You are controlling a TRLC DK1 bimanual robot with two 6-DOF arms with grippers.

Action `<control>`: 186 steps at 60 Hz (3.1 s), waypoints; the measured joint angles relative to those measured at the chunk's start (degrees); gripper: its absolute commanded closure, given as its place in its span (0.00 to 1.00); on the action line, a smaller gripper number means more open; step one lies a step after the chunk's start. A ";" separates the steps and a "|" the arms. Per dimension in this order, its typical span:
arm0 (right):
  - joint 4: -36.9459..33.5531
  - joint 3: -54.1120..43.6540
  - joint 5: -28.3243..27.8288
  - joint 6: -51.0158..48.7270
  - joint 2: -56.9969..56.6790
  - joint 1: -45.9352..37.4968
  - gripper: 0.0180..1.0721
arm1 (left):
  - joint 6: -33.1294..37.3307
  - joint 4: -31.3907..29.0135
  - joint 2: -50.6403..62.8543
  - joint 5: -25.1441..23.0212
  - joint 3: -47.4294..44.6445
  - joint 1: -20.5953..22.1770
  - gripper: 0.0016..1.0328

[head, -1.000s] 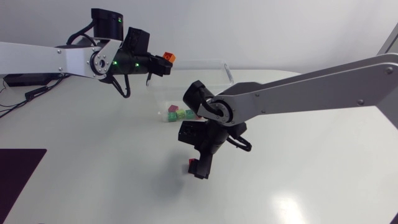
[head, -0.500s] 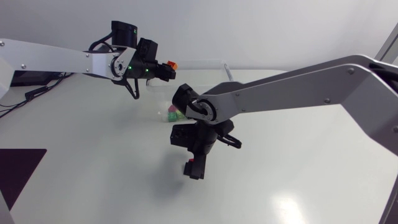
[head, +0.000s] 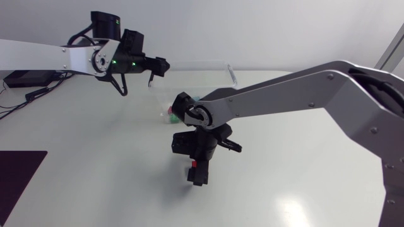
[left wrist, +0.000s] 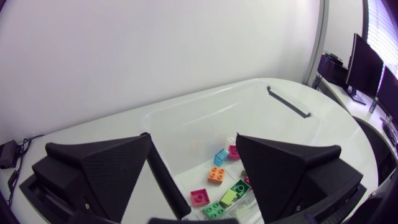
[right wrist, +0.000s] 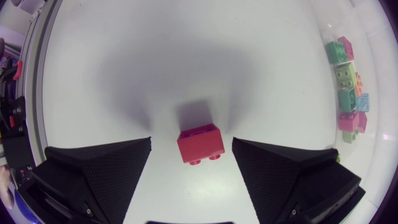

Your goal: Place the duplo bricks in the container

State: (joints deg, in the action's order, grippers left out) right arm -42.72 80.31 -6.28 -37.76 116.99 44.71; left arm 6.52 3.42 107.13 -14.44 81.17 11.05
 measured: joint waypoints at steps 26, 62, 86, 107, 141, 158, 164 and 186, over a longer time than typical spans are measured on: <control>-0.20 0.15 0.33 0.00 1.22 0.76 0.69 | -0.57 1.20 -18.56 -0.33 -12.61 -4.70 0.05; 0.15 -2.58 4.59 3.72 -14.58 0.70 0.70 | -0.52 2.47 -38.58 -0.68 -32.44 -5.27 0.05; 0.09 11.72 8.81 7.96 -14.62 -8.09 0.70 | 1.03 0.44 -46.77 -0.68 -39.76 -7.56 0.05; 2.05 24.94 10.91 13.25 -6.32 -13.86 0.69 | 2.60 -1.66 -54.99 -0.68 -46.84 -8.26 0.05; -5.68 52.87 11.06 22.29 15.47 -19.21 0.09 | 3.78 -1.97 -59.43 -0.68 -52.54 -8.26 0.05; -4.68 44.98 10.62 26.88 8.52 -19.21 0.09 | 3.82 -2.27 -60.11 -0.68 -53.51 -8.26 0.05; -2.99 38.01 10.62 28.89 2.60 -19.15 0.09 | 3.82 -2.86 -61.05 -0.68 -53.55 -8.26 0.05; 11.91 9.68 12.96 33.38 -9.01 -15.13 0.09 | 3.82 -3.13 -62.12 -0.68 -55.32 -8.26 0.05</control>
State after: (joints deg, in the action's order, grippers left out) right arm -30.81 90.00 6.68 -4.38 107.98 29.58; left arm 10.35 0.30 45.01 -15.11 25.85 2.79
